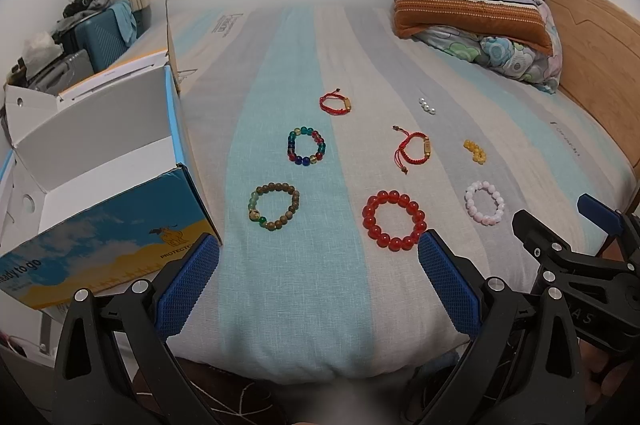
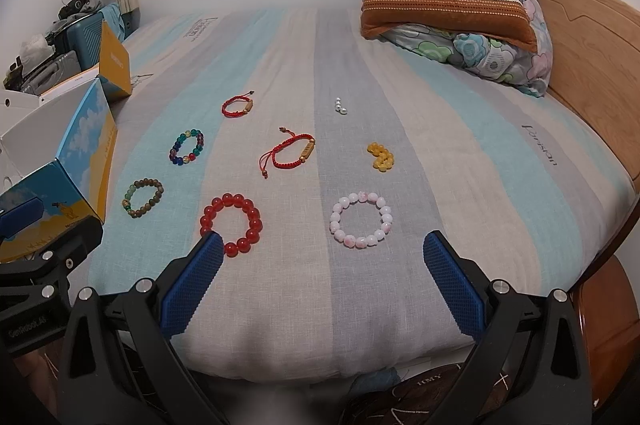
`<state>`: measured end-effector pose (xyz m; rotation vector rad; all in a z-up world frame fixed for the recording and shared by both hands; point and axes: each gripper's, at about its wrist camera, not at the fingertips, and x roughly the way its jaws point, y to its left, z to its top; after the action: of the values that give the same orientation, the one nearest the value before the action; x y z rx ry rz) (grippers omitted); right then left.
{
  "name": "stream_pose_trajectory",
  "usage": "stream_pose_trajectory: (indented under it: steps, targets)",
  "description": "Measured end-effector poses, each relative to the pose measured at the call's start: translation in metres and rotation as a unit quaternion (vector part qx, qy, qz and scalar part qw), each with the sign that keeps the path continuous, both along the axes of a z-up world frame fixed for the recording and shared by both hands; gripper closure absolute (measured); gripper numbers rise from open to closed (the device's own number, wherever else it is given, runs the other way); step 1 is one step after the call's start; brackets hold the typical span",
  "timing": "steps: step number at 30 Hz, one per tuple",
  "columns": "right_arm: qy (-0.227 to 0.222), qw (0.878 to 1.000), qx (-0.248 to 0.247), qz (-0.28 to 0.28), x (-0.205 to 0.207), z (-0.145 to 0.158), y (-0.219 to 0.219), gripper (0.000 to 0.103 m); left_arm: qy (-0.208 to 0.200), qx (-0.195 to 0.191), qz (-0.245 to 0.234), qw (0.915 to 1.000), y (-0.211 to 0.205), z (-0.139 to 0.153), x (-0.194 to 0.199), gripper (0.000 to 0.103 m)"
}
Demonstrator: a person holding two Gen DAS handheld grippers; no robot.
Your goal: Organize jewelry
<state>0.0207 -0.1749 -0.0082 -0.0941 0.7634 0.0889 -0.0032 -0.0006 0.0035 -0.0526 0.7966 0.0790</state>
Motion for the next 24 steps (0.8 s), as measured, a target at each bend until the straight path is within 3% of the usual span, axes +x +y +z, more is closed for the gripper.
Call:
stream_pose_trajectory:
  steps: [24]
  targets:
    - [-0.003,1.0,-0.003,0.001,-0.0008,0.0012,-0.0006,0.007,-0.002,0.005,0.003,1.0,0.0006,0.001,-0.0009,0.006]
